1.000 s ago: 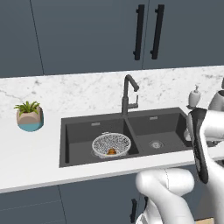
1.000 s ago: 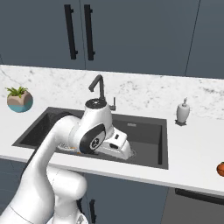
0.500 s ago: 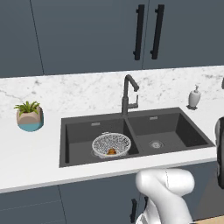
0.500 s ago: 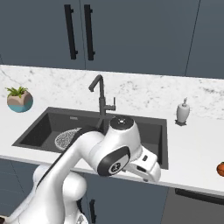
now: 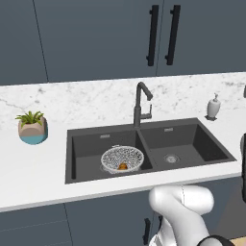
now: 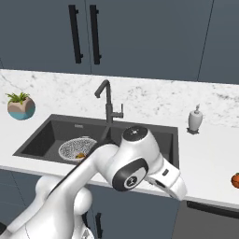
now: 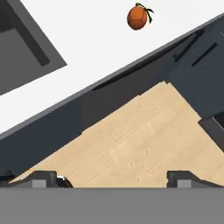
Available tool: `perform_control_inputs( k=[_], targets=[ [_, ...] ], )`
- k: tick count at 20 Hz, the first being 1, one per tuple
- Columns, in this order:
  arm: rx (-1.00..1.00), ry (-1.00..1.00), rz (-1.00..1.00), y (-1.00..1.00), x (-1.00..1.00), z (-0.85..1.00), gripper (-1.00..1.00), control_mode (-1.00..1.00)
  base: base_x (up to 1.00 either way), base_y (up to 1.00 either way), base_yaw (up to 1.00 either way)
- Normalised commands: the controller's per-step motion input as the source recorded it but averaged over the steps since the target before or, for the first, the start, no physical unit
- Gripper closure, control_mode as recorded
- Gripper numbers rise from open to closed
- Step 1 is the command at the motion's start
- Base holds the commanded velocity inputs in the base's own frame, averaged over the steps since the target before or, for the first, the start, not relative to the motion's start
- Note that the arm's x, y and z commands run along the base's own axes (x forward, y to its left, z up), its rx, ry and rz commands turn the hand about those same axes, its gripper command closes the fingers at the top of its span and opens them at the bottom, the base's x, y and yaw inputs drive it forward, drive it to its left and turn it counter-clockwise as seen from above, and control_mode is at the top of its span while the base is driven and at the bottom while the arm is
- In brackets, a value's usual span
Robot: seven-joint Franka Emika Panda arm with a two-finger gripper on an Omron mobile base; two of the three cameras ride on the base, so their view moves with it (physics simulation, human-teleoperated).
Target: Put the colander in the sink, put the peach, orange in the colander, and turn on the sink faucet and pour water over the colander.
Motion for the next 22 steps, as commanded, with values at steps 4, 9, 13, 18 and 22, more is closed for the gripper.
perform_control_inputs(
  k=[4, 9, 13, 18, 22],
  targets=[
    [-0.09, -0.09, -0.15, -0.11, 0.02, 0.0, -1.0, -1.0, 0.0, 0.0, 0.0],
    [-0.02, -0.13, -0.02, 0.0, 0.07, -0.01, -1.0, -1.0, 0.0, 0.0, 0.0],
    [-0.01, -0.2, -0.01, -0.04, 0.23, -0.04, -1.0, -1.0, 0.0, 0.0, 0.0],
    [-0.04, -0.04, -0.12, -0.42, 0.49, -0.01, -1.0, -1.0, 0.0, 0.0, 0.0],
    [0.0, 0.0, -0.11, -0.47, 0.78, 0.0, -1.0, -1.0, 0.0, 0.0, 0.0]
  ],
)
